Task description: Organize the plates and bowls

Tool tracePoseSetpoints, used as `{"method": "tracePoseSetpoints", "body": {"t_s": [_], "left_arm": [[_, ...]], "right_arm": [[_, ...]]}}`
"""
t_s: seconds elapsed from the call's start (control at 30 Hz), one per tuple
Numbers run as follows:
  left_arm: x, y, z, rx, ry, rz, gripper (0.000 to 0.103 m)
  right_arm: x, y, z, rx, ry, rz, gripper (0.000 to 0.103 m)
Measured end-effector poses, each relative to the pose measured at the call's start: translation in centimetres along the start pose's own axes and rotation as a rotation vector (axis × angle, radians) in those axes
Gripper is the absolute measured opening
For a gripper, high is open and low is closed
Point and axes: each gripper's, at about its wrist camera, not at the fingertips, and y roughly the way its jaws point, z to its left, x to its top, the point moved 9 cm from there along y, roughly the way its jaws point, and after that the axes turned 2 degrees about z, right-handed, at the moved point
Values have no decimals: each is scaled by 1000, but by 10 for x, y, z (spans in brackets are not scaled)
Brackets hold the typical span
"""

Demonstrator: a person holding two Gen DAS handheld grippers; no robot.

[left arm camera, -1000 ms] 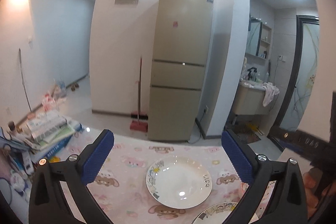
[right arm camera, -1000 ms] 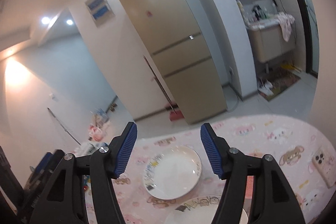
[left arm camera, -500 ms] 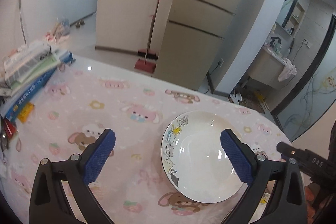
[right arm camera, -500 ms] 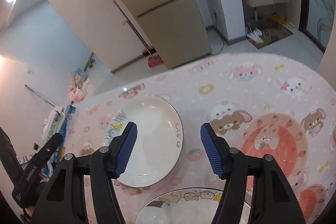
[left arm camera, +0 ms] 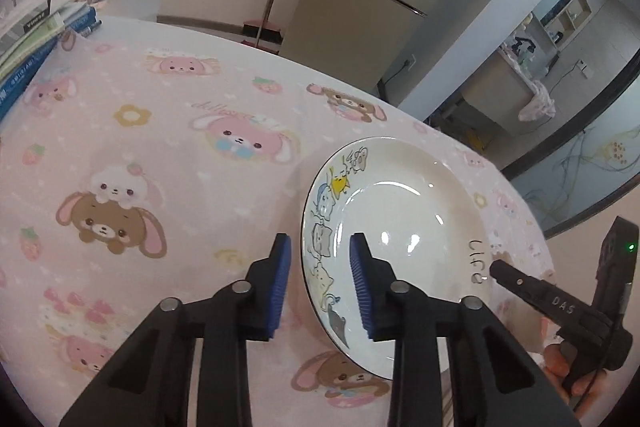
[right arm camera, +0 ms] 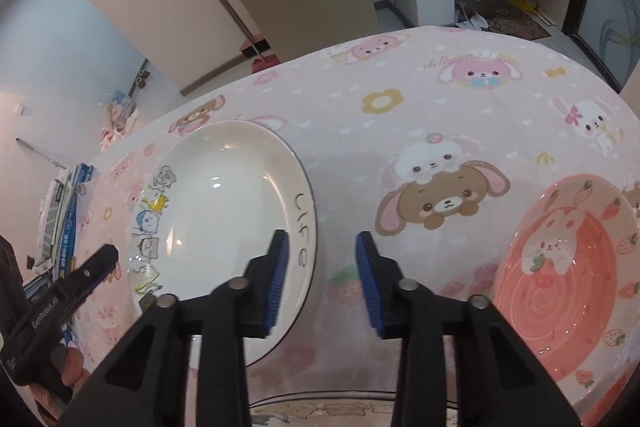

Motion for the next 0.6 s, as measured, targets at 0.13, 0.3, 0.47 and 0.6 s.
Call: {"method": "tracePoseSetpoints", "body": {"t_s": [0.13, 0.3, 0.47, 0.6], "left_arm": [[-3, 7, 1, 15, 16, 10, 15], [-5, 12, 8, 11, -6, 9, 6], [-5, 15, 9, -5, -11, -2, 6], [-7, 26, 7, -18, -29, 7, 7]], "right_arm": [[-3, 12, -1, 52, 24, 42, 17], [-4, 18, 2, 121, 57, 56, 6], [-5, 20, 3, 141, 62, 57, 6], [-4, 23, 4, 156, 53, 61, 6]]}}
